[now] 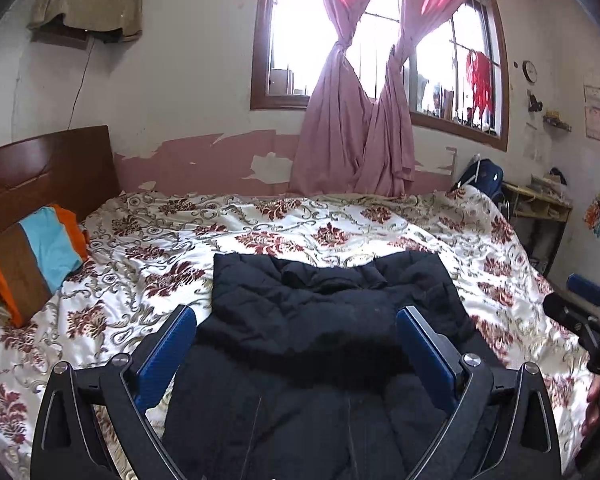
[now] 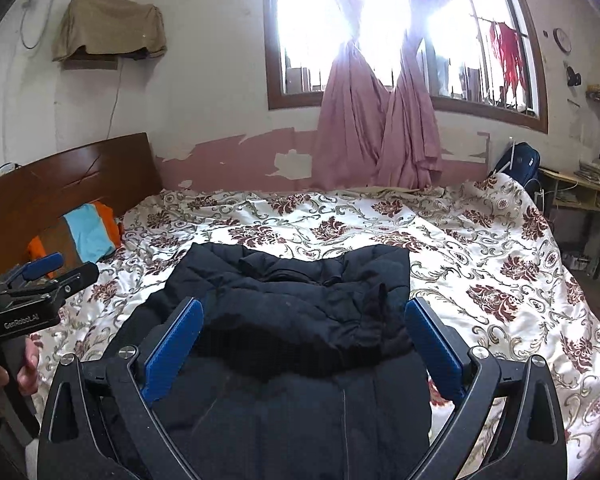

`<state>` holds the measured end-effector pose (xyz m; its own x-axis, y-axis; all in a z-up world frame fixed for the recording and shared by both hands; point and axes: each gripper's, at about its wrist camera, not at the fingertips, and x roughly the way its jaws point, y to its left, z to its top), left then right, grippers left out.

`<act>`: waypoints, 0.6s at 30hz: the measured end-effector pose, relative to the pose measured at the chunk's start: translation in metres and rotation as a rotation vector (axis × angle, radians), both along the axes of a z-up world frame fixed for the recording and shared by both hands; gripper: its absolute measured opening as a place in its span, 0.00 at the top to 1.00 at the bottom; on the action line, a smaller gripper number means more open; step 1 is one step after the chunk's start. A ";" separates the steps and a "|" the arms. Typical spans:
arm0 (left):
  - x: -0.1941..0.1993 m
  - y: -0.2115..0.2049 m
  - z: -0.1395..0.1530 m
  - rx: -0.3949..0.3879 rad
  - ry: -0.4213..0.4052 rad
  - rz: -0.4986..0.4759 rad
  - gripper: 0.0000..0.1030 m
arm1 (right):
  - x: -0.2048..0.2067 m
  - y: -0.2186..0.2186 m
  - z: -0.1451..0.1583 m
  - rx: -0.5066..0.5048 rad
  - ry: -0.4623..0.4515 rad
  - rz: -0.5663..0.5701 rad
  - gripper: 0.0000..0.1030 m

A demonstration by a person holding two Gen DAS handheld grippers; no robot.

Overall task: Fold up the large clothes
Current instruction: 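Pull both open tools back above the folded navy jacket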

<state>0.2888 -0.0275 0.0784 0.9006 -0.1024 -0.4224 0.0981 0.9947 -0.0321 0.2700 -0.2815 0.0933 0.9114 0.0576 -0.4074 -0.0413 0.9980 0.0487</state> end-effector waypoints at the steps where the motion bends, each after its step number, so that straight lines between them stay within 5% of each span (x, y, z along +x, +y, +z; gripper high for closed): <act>1: -0.005 0.000 -0.001 0.001 -0.004 -0.001 0.02 | -0.007 -0.001 -0.001 0.002 -0.003 0.002 0.04; 18: -0.076 0.012 -0.015 0.001 -0.020 -0.006 0.02 | -0.076 0.008 -0.021 -0.022 -0.031 0.014 0.04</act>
